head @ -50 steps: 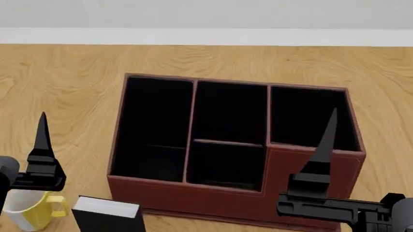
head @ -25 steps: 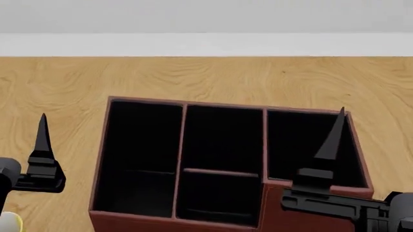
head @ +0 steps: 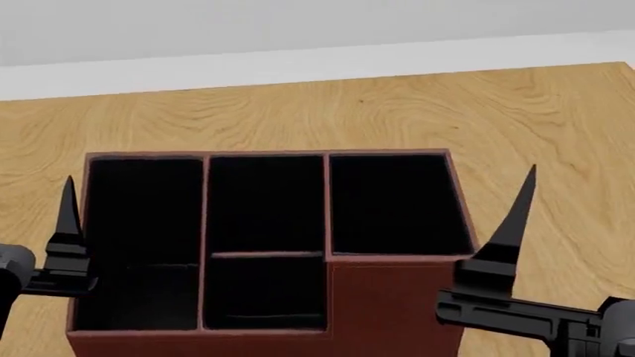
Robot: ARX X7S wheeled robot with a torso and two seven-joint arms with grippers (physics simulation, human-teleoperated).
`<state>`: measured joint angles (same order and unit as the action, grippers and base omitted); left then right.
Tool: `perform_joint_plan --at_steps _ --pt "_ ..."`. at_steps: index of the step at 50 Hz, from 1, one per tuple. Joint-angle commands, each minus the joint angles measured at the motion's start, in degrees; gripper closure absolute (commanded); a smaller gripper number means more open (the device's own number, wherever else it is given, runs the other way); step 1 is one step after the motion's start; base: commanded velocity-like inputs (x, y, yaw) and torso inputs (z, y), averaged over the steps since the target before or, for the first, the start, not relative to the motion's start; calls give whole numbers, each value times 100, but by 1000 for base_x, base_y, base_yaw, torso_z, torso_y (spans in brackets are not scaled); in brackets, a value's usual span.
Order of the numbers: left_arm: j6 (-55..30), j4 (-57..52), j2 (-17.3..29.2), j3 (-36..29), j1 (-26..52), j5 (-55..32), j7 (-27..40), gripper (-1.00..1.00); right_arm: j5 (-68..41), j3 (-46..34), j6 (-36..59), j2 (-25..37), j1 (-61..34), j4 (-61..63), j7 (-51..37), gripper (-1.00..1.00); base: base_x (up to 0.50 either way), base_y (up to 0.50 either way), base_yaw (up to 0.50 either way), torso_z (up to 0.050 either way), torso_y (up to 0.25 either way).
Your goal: Pick up the book and place it in the back compartment of the caddy.
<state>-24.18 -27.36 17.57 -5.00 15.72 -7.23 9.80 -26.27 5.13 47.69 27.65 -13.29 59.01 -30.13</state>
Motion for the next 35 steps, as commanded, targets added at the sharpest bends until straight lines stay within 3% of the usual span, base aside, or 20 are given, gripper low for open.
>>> perform_joint_plan --at_steps 1,5,14,24,30,35 --pt "0 1 23 -9 -2 -9 28 -100 -149 -96 -79 114 -9 -35 -77 -100 0 0 0 0 0" --pt "3 10 29 -9 1 -18 35 -100 -19 -276 -163 222 11 -40 -57 -100 78 -11 0 0 0" --pt "17 11 34 6 5 -39 67 -100 -442 -115 -198 154 -14 -120 -27 -100 477 -68 0 0 0" --pt "-107 -148 23 217 -30 -337 48 -100 -451 -128 -302 246 -2 -77 -111 -100 -4 1 0 0 1" --pt "-877 -636 86 579 155 -774 122 -100 -507 -87 -372 278 40 -75 -144 -100 0 0 0 0 0" --pt "-2073 -1402 578 740 591 -1137 49 -100 -540 -74 -434 307 66 -76 -161 -100 0 0 0 0 0"
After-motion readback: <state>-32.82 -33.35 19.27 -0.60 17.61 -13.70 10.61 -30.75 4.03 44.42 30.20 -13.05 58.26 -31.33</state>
